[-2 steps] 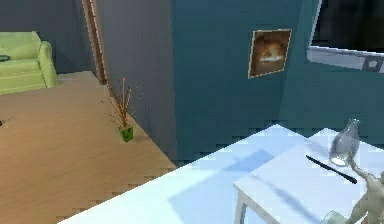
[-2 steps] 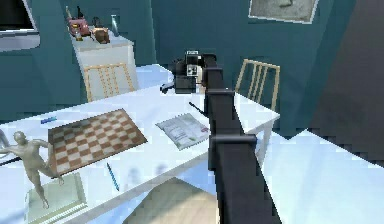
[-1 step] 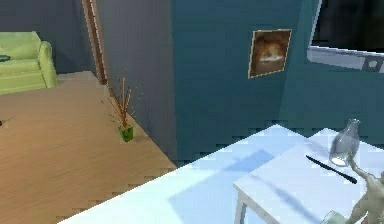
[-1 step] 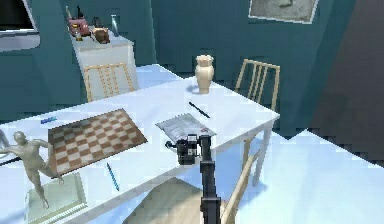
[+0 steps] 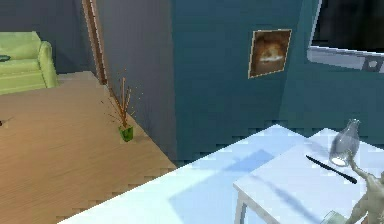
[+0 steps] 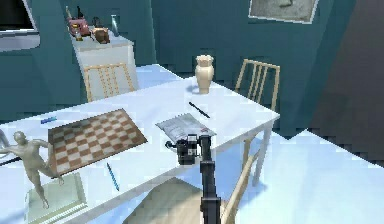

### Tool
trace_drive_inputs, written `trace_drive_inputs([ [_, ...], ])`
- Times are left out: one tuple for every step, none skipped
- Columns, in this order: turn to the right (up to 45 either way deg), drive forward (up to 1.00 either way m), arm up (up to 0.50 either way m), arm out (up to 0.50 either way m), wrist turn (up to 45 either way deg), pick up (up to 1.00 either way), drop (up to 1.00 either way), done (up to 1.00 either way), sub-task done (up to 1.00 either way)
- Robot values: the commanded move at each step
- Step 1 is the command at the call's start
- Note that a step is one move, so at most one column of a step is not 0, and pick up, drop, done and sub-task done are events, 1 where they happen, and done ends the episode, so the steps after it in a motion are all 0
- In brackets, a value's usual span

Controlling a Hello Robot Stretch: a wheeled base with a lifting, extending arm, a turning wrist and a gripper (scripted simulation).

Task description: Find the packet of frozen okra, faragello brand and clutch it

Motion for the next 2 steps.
trace_drive_inputs([
  [0.0,0.0,0.1,0.0,0.0,0.0,0.0,0.0,0.0],
  [0.0,0.0,0.0,0.0,0.0,0.0,0.0,1.0,0.0],
])
